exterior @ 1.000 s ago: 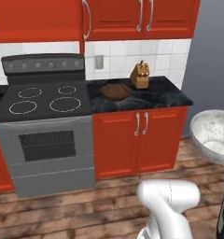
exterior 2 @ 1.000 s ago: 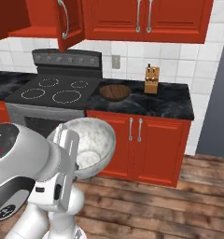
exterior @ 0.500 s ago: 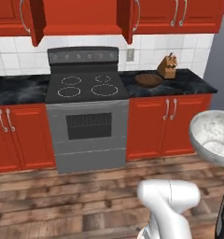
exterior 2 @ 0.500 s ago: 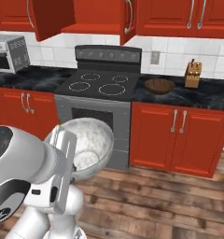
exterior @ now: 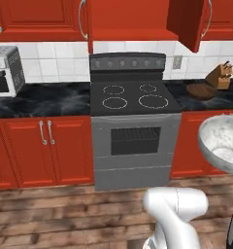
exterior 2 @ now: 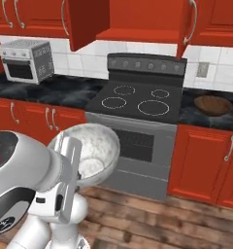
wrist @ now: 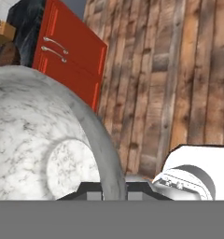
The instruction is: Open the cabinet. Pick the bowls from the counter and place them in the cabinet. Then close the cabinet.
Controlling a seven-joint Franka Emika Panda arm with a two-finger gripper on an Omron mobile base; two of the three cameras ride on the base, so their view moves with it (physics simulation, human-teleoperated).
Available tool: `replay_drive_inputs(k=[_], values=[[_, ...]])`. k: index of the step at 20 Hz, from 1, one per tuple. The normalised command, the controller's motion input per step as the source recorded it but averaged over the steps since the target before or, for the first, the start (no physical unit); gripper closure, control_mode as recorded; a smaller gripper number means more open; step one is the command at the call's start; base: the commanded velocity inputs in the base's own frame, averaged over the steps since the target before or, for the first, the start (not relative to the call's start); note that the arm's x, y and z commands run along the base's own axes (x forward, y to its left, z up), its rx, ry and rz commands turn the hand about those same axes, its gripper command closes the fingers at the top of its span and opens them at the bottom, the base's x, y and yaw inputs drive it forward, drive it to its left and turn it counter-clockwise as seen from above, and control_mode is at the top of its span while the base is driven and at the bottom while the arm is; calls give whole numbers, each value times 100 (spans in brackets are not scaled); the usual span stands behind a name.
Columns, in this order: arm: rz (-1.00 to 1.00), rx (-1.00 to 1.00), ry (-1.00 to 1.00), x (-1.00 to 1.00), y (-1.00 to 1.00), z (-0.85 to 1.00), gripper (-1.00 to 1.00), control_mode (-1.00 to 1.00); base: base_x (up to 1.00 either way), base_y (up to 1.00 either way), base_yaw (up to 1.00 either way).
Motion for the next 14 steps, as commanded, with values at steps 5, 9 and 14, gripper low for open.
replay_drive_inputs(k=[5,9,14], values=[[0,0,0,0,0,0,100,100,100,97,1],[0,0,0,0,0,0,100,100,100,5,0],[0,0,0,0,0,0,100,100,100,-43,-11]])
